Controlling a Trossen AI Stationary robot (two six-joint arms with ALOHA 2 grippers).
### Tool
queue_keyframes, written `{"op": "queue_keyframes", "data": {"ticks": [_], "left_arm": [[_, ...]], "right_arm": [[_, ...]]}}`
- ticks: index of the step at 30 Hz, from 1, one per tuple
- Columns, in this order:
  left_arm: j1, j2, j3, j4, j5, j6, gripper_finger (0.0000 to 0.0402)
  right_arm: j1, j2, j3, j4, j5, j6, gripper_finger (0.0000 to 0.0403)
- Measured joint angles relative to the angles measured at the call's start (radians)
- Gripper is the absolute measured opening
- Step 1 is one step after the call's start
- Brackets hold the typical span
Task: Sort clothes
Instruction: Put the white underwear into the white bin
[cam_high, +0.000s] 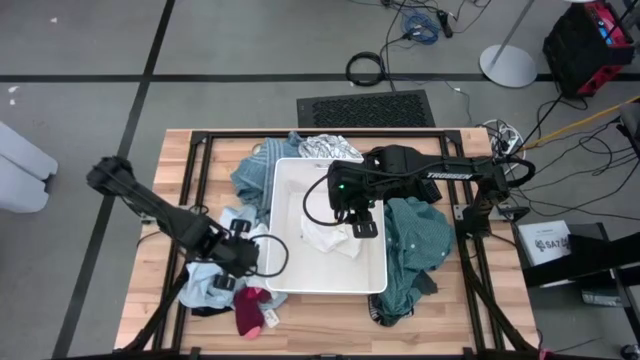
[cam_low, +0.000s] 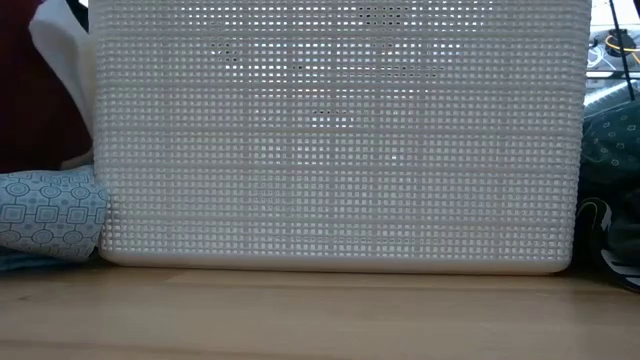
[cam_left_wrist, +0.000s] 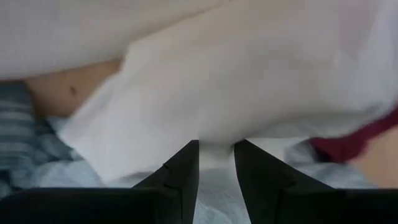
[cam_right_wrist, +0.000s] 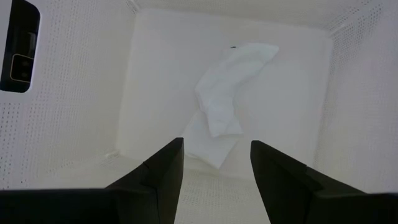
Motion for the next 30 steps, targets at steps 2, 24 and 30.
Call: {"op": "queue_keyframes", "data": {"ticks": [2,24,30], "left_arm": [[0.000,0.017,0.000,0.003,-0.002,0.028,0.0111],[0.002,-0.071,0.053,-0.111,-0.144,0.046,0.0004],[0.002,-0.187,0.074,-0.117,-0.257,0.008,0.0002]], "right_arm": [[0.000,0.000,0.000,0.000,0.000,-0.001,0.0176],[0.000,0.000,0.000,0.026,0.000,0.009,0.0176],[0.001,0.000,0.000,0.092,-0.024,0.016,0.0176]]}}
